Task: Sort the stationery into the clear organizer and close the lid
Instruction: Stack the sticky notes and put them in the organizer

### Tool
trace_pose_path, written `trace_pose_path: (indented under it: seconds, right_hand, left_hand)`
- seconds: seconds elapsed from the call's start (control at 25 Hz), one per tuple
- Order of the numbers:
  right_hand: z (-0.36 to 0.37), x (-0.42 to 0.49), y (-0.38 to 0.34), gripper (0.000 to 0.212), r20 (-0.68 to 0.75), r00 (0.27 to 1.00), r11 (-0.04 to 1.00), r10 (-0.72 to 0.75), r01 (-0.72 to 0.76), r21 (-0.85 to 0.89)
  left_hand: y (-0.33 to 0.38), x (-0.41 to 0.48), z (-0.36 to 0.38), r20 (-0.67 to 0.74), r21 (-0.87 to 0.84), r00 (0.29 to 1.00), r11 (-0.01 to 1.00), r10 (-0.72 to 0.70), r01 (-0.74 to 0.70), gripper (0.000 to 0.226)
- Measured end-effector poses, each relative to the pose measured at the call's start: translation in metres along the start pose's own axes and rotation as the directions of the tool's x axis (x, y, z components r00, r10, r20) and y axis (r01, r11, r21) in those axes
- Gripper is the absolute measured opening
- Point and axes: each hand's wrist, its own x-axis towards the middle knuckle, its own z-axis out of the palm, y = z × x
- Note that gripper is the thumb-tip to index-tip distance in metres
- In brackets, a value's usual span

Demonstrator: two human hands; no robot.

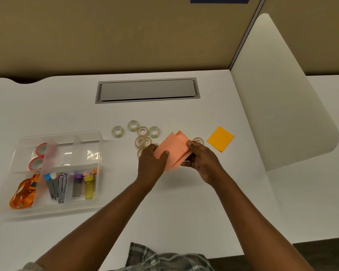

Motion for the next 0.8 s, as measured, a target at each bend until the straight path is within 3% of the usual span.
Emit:
trace_pose_path:
  seconds: [0.08,0.16,0.32,0.4,0.44,0.52,0.56,0.68,0.8]
  right_hand:
    - [0.005,0.001,0.002,0.023,0.030,0.999,1.000,0.018,-0.018,-0.005]
    - [0.004,0.002,0.006,0.034,0.052,0.997,0.998,0.059,-0.057,-0.037]
    - [-0.007,0.009,-0.001,0.047,0.090,0.982,0.982,0.168,-0.159,-0.098]
    - [-0.026,0.027,-0.008,0.044,-0.010,0.998,0.968,0.066,-0.067,-0.243]
    - [-0.042,0.040,-0.010,0.039,-0.116,0.990,0.903,-0.075,0.019,-0.429]
    - [-0.080,0.067,-0.013,0.035,-0.257,0.894,0.579,-0.366,0.002,-0.816]
    - [-0.097,0.078,-0.012,0.044,-0.284,0.873,0.448,-0.397,-0.086,-0.890]
    - [-0.126,0.096,-0.009,0.076,-0.379,0.888,0.225,-0.260,-0.326,-0.918]
    - [-0.132,0.105,-0.009,0.086,-0.419,0.875,0.164,-0.241,-0.389,-0.907]
  left_hand:
    - [-0.004,-0.002,0.004,-0.081,0.157,0.987,0.980,0.140,-0.126,0.036]
    - [-0.006,-0.002,0.005,0.002,0.110,0.987,0.981,0.159,-0.159,0.042]
    - [-0.012,0.000,0.005,0.157,-0.047,0.988,0.999,0.007,0.000,0.015]
    - [-0.017,0.001,0.004,0.188,-0.185,0.980,0.978,-0.061,0.096,0.007]
    - [-0.020,0.002,0.003,0.196,-0.208,0.978,0.971,-0.077,0.118,0.007]
    - [-0.025,0.001,0.001,0.195,-0.208,0.976,0.968,-0.095,0.136,0.007]
    - [-0.026,-0.001,0.001,0.194,-0.210,0.976,0.967,-0.100,0.141,0.007]
    - [-0.030,-0.005,-0.002,0.204,-0.225,0.972,0.961,-0.116,0.162,0.011]
    - [-0.034,-0.008,-0.005,0.208,-0.216,0.971,0.963,-0.115,0.161,0.013]
